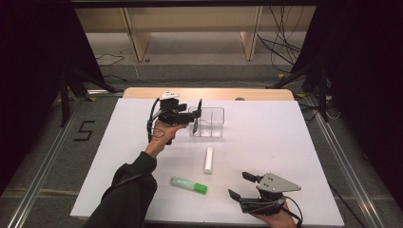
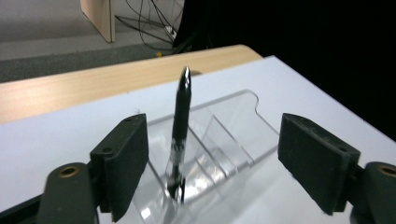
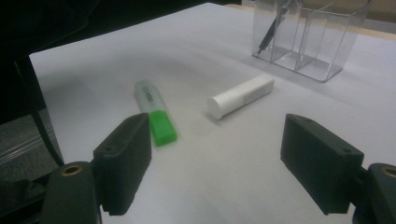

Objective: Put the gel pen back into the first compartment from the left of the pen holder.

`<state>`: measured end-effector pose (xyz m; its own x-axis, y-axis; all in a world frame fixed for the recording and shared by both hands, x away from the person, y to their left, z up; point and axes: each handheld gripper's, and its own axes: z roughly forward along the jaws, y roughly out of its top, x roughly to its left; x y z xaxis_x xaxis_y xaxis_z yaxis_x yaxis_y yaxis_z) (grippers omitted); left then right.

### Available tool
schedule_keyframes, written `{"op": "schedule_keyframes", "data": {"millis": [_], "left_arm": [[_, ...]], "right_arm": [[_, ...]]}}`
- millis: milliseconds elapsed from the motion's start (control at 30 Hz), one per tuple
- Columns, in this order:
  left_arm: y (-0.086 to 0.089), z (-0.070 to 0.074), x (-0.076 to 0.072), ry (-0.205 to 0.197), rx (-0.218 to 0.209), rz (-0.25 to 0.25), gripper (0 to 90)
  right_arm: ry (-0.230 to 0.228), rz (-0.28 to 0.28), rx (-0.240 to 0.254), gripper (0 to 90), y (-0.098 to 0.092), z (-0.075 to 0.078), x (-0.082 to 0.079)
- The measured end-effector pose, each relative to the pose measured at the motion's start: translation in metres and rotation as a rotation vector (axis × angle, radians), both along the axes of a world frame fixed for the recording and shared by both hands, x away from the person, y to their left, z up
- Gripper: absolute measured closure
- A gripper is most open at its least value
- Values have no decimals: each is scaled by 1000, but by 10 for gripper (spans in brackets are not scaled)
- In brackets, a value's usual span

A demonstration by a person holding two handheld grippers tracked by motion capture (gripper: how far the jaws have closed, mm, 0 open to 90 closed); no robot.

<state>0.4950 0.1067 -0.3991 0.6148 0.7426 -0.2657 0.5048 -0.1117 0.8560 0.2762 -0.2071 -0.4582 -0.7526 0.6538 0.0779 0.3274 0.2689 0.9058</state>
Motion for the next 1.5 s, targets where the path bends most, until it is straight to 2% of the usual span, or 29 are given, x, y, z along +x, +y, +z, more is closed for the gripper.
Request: {"op": "schedule_keyframes", "data": {"millis": [100, 300, 467, 533, 567, 600, 667, 833, 1033, 1233, 1500], "left_arm": [[5, 0, -10, 20, 7, -32, 201], [11, -3, -37, 48, 97, -132, 170], [20, -12, -56, 64, 124, -200, 169], [20, -15, -62, 80, 171, -239, 168], [20, -16, -65, 75, 195, -247, 163], [20, -16, -67, 79, 201, -256, 163], [22, -18, -71, 94, 203, -276, 163], [24, -21, -79, 106, 226, -308, 163], [21, -27, -84, 134, 273, -356, 160], [21, -29, -90, 143, 299, -385, 161], [20, -29, -101, 149, 360, -439, 163]], "right_arm": [[3, 1, 0, 254, 0, 0, 0], [10, -3, 5, 253, 0, 0, 0], [13, -4, 6, 252, 0, -1, 1], [12, -5, 5, 253, -1, -1, 1], [13, -6, 7, 253, 0, -1, 1], [14, -6, 7, 252, 0, -1, 1], [14, -6, 8, 252, 0, -1, 1], [22, -4, 12, 252, -1, -2, 2], [19, -6, 17, 252, -2, -2, 2], [24, -7, 18, 251, -3, -2, 2], [29, -19, 34, 251, -6, -4, 4]]}}
